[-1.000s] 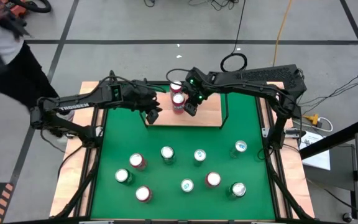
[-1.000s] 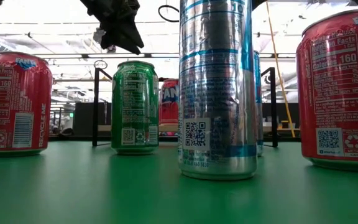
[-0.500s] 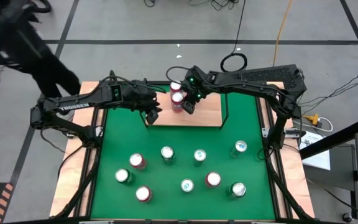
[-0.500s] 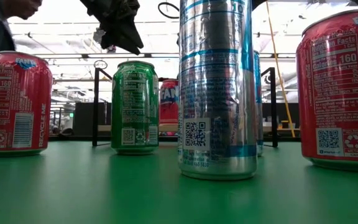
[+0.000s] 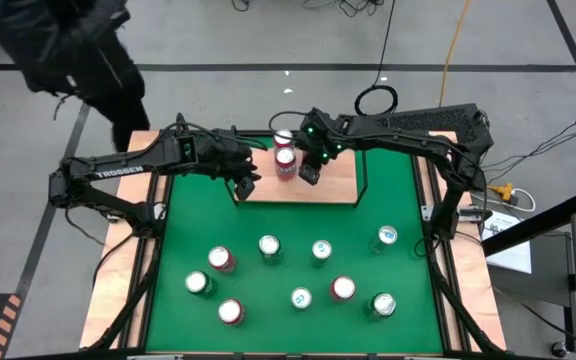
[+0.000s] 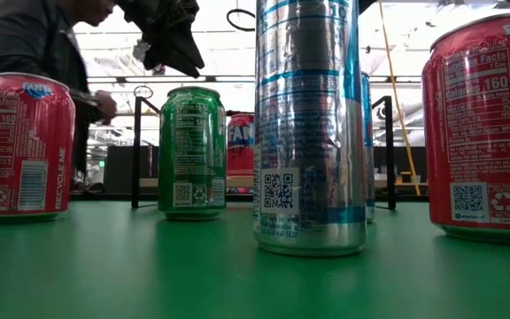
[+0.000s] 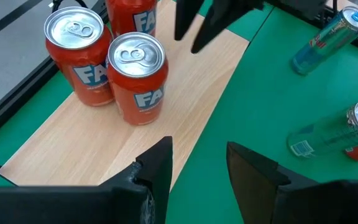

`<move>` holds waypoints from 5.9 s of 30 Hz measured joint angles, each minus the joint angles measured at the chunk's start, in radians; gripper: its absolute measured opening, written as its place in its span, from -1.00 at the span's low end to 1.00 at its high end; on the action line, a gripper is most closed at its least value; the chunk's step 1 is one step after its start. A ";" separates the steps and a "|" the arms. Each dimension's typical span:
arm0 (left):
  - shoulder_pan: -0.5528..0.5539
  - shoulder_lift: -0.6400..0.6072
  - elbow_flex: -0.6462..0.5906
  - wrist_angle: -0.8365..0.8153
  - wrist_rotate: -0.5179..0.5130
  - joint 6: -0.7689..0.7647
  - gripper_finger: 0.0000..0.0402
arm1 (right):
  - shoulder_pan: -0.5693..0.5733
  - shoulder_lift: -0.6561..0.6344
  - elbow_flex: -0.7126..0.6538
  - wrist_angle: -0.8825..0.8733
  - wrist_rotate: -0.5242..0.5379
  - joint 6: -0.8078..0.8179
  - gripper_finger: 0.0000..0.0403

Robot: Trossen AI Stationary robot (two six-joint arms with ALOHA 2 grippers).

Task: Place canned beverage on shelf
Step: Put the red soda can on the shelf aligned with the other left red soda can, then put the red soda can on the shelf aligned with the other right red soda can

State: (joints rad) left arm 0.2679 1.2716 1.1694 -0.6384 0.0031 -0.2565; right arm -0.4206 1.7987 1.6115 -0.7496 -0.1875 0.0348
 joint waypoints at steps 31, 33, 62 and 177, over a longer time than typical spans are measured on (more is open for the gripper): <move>-0.002 0.000 0.000 0.000 -0.006 -0.026 -0.25 | 0.000 0.005 0.000 0.172 0.053 -0.053 -0.46; -0.002 0.000 0.000 0.001 -0.007 -0.026 -0.25 | 0.000 0.005 0.000 0.168 0.054 -0.054 -0.46; -0.002 0.000 0.000 0.001 -0.007 -0.026 -0.25 | -0.003 0.033 0.001 0.142 0.061 -0.151 -0.46; -0.315 0.011 0.000 0.027 -0.059 -0.289 -0.25 | 0.881 0.080 0.000 -0.352 0.082 0.605 0.97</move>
State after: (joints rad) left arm -0.0471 1.2827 1.1690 -0.6116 -0.0563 -0.5457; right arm 0.4603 1.8784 1.6119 -1.1016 -0.1055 0.6396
